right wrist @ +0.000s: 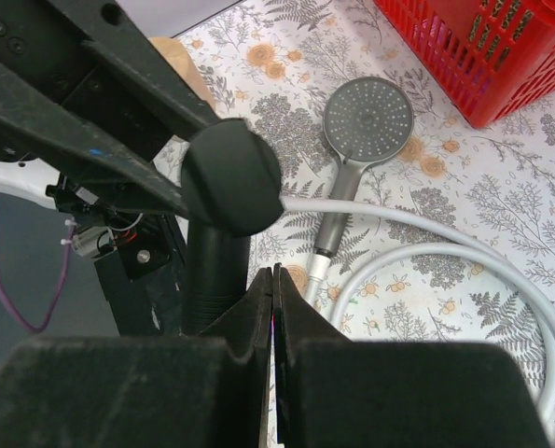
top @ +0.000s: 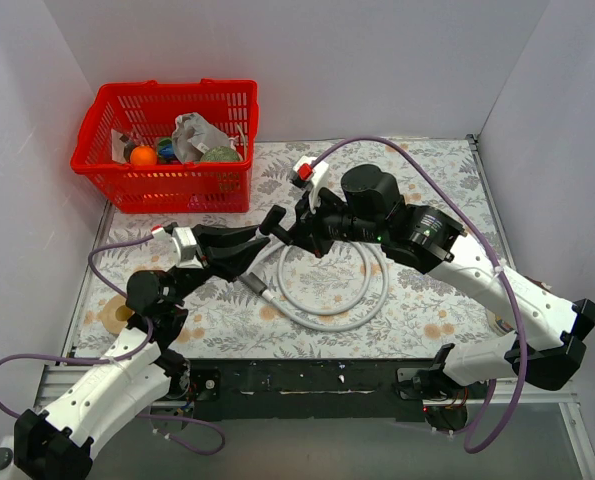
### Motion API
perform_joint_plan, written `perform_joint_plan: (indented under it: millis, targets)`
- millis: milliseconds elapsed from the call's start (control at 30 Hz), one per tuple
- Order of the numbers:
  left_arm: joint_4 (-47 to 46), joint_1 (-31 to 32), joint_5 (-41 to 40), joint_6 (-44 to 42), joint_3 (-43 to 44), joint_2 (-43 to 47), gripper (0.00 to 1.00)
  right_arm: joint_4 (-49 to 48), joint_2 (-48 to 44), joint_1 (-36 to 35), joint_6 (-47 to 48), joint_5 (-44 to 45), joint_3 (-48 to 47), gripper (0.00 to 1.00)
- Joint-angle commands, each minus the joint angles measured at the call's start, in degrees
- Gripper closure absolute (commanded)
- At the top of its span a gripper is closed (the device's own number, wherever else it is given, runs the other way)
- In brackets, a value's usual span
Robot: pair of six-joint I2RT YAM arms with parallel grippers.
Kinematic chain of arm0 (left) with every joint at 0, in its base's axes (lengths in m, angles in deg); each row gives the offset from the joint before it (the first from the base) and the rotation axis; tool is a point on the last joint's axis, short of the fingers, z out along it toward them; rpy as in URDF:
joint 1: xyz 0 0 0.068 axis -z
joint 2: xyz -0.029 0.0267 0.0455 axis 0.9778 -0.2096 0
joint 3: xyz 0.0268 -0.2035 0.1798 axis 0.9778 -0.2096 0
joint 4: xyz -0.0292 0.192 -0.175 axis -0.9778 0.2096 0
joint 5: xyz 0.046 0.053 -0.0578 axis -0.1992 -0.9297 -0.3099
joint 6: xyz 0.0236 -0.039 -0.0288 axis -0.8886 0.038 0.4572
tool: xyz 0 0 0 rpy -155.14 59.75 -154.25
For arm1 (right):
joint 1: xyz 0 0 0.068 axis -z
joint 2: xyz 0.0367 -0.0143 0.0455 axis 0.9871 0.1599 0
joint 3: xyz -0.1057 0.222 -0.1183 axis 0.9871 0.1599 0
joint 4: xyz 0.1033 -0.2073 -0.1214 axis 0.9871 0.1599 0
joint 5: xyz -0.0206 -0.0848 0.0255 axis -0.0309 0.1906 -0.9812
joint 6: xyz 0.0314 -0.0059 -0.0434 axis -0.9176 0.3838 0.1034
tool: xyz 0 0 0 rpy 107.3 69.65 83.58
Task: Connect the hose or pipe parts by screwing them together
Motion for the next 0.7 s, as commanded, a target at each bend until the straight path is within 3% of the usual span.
perform_joint_plan:
  millis: [0,667]
  targets:
    - [-3.51,0.04,-3.42,-1.68,2.25,-0.16,1.0,-3.01,-1.83,-1.67,-1.34,-0.66,-1.37,0.99]
    - [-2.01,0.04,1.59,-2.29,2.25,-0.52,1.0,-5.99,6.34,-7.48,-0.81,-0.48,-12.1,0.99]
